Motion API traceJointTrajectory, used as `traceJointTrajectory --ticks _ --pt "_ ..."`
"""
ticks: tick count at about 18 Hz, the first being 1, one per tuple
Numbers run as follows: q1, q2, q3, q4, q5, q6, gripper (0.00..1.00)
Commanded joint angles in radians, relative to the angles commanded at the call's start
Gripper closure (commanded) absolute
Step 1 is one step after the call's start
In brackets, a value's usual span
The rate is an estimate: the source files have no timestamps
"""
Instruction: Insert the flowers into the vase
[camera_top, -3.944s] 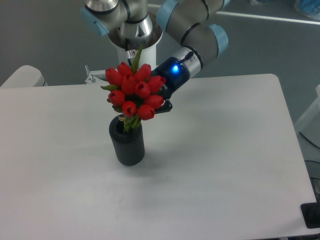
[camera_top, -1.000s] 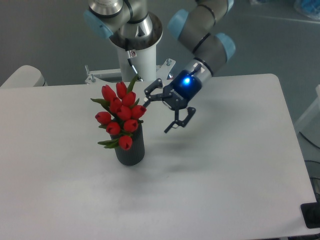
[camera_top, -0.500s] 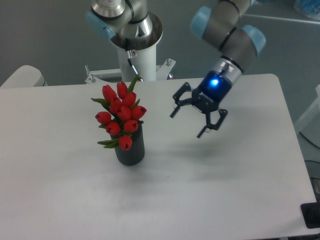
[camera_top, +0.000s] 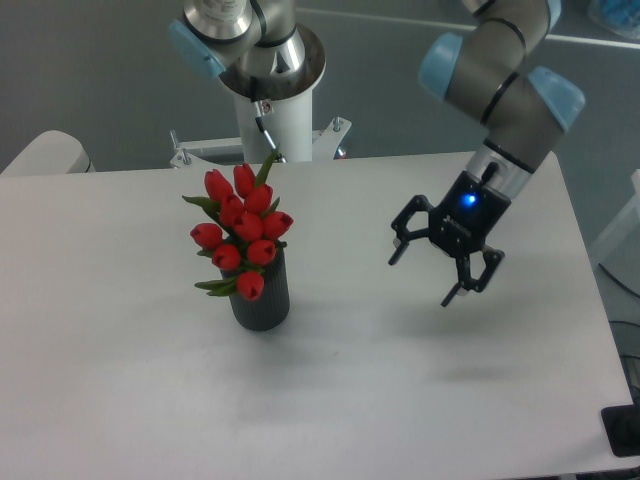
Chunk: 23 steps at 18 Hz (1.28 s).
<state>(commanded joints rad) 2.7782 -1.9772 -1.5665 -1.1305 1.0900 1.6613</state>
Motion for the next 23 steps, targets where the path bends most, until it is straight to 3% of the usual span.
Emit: traceJointTrajectory --ticks 3,9,13,23 --pt "-0.054 -0.043 0.063 -0.012 0.152 0.002 0.0" --pt "-0.097 -0.118 0.141 -0.006 0.26 0.008 0.0" --pt "-0.179 -0.184 0.22 -0.02 0.437 0.009 0.0" --pt "-0.209 -0.21 0.224 -0.006 0.485 0.034 0.0"
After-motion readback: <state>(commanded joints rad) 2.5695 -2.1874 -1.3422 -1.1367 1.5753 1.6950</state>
